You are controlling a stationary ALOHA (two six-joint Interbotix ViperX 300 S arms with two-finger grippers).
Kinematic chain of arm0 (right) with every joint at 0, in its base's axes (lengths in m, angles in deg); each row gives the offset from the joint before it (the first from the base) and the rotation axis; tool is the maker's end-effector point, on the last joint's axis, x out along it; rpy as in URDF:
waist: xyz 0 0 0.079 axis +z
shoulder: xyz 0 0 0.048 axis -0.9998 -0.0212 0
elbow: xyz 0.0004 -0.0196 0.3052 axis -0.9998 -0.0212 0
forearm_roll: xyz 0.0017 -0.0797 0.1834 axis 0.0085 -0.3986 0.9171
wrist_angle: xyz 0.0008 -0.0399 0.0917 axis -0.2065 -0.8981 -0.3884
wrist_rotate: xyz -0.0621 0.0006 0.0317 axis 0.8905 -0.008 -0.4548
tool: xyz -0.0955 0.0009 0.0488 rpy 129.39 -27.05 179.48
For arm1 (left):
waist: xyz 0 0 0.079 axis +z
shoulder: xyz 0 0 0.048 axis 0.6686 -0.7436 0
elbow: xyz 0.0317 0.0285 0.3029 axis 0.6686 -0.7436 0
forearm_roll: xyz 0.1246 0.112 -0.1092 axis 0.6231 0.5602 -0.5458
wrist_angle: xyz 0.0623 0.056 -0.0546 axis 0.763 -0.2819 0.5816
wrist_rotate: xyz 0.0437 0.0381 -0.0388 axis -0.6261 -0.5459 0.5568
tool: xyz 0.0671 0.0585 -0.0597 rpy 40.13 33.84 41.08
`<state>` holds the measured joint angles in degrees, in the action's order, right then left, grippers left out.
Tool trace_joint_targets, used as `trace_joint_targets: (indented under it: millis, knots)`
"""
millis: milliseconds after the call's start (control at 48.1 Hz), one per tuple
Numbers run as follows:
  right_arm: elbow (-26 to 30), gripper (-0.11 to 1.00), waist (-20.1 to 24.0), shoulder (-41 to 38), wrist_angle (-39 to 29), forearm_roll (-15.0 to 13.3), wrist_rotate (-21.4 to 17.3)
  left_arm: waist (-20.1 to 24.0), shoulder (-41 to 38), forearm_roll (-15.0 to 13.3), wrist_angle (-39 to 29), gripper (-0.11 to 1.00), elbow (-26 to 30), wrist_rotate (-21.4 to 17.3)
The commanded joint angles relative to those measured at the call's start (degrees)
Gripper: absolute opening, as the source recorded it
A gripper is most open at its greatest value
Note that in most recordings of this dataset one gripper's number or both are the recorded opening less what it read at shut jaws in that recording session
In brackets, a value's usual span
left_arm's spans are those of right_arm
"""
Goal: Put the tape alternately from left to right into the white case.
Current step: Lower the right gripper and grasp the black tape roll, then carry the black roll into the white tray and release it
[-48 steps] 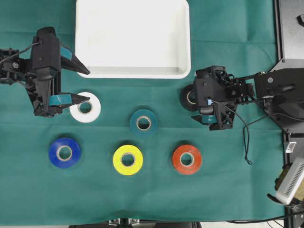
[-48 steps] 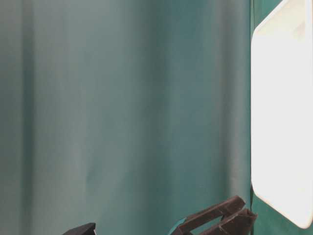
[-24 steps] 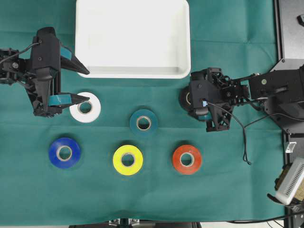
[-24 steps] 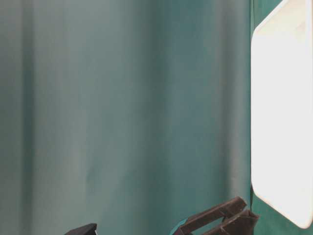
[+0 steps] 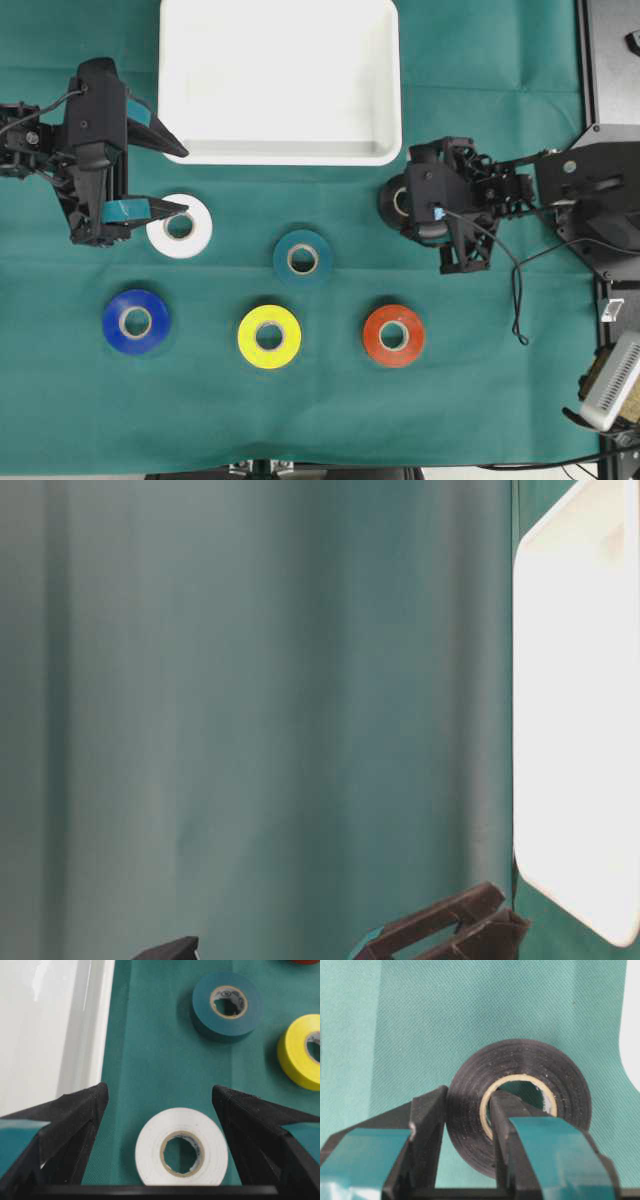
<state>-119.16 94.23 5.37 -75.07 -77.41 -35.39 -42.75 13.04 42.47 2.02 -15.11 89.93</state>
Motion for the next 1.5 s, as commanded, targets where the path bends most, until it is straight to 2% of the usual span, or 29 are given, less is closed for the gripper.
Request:
trace_joint_targets:
  millis: [0,208,353,644,894,1081,1476]
  knots:
    - [1.7,0.24,0.4,3.8,-2.2,-0.1,-0.1,-0.1,0.5,-0.1,0.4,0.59,0.6,0.0]
    - [2.3,0.24,0.6,12.2,-7.2,-0.1,-0.1,-0.1,0.5,-0.1,0.4,0.59,0.6,0.0]
    - [1.7,0.24,0.6,17.3,-8.2,0.0,-0.2,-0.1,0.6,-0.1,0.5,0.59,0.6,0.0]
    - [-0.1,0.24,0.6,20.7,-7.9,0.0,-0.2,-0.1,0.6,-0.1,0.5,0.59,0.7,0.0]
    - [0.5,0.24,-0.3,18.8,-5.4,-0.3,0.0,-0.1,0.4,-0.1,0.5,0.59,0.9,0.0]
    - [3.0,0.24,-3.3,14.5,-4.0,-3.5,0.0,-0.1,0.4,-0.1,0.5,0.59,1.0,0.0]
    - [12.6,0.24,-10.0,1.5,-2.2,-8.8,0.0,-0.1,0.4,-0.1,0.4,0.59,0.9,0.0]
